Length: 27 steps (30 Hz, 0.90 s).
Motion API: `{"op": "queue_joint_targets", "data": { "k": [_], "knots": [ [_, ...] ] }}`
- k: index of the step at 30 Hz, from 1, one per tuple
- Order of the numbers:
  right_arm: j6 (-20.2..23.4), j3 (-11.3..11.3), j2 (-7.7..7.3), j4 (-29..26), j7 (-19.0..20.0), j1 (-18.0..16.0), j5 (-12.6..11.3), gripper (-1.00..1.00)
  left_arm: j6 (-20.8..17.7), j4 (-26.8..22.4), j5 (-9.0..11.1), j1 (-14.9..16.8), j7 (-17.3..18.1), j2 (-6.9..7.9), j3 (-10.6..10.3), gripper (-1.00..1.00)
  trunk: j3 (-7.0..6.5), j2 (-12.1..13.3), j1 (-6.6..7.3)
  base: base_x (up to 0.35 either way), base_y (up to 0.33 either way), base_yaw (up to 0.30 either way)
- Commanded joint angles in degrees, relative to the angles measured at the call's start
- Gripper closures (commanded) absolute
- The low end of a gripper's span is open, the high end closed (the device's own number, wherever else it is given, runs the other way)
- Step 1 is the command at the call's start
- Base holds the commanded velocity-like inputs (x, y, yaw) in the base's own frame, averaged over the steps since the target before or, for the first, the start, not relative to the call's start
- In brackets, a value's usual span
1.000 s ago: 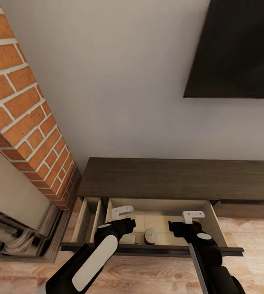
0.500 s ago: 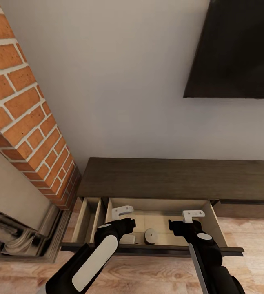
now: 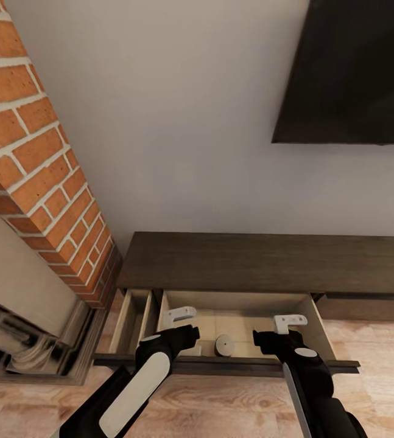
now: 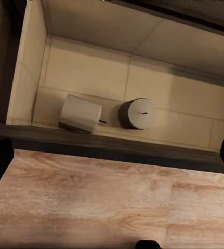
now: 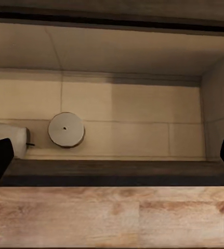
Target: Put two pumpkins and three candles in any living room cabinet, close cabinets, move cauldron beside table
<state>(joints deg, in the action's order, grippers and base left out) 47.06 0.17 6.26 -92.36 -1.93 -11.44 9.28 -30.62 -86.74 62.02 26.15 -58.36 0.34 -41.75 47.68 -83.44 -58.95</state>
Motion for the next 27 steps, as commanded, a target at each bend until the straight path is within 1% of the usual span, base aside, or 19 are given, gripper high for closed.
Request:
{"op": "queue_joint_targets", "data": {
  "k": [1,7,16,18,22,27],
  "knots": [
    [0.36,0.00,0.01,-0.10,-0.03,0.01,0.27,-1.00,-0.20,-0.41,0.31,0.04,-0.44,0.03,-0.07,-1.00,0.04,-0.03,0.01,-0.059,0.000,0.000],
    [0.51,0.03,-0.01,-0.31,-0.07,0.16,0.29,-1.00,-0.34,-2.60,0.35,-0.03,-0.54,-0.08,-0.06,-1.00,-1.03,2.38,1.33,-0.028,0.000,0.000],
    [0.31,0.46,-0.02,-0.36,-0.09,0.19,0.30,-1.00,-0.32,-3.24,0.30,-0.04,-0.76,-0.17,-0.10,-1.00,-2.65,5.99,3.30,-0.004,0.000,0.000],
    [-0.45,0.45,-0.03,-0.37,-0.08,0.23,0.30,-1.00,-0.31,-3.32,0.33,-0.04,-1.62,-0.22,-0.16,-1.00,-3.07,6.79,3.74,0.000,0.000,0.000],
    [-2.61,0.30,-0.02,-0.37,-0.04,0.43,0.30,-1.00,-0.34,-3.34,0.35,-0.05,-2.22,-0.24,-0.25,-1.00,-4.03,8.40,4.62,0.000,0.000,0.000],
    [-7.53,-0.10,-0.02,-0.37,-0.01,0.94,0.30,-1.00,-0.39,-3.29,0.32,-0.05,-2.56,-0.25,-0.27,-1.00,-5.34,10.40,5.72,0.000,0.000,0.000]
  ]
}}
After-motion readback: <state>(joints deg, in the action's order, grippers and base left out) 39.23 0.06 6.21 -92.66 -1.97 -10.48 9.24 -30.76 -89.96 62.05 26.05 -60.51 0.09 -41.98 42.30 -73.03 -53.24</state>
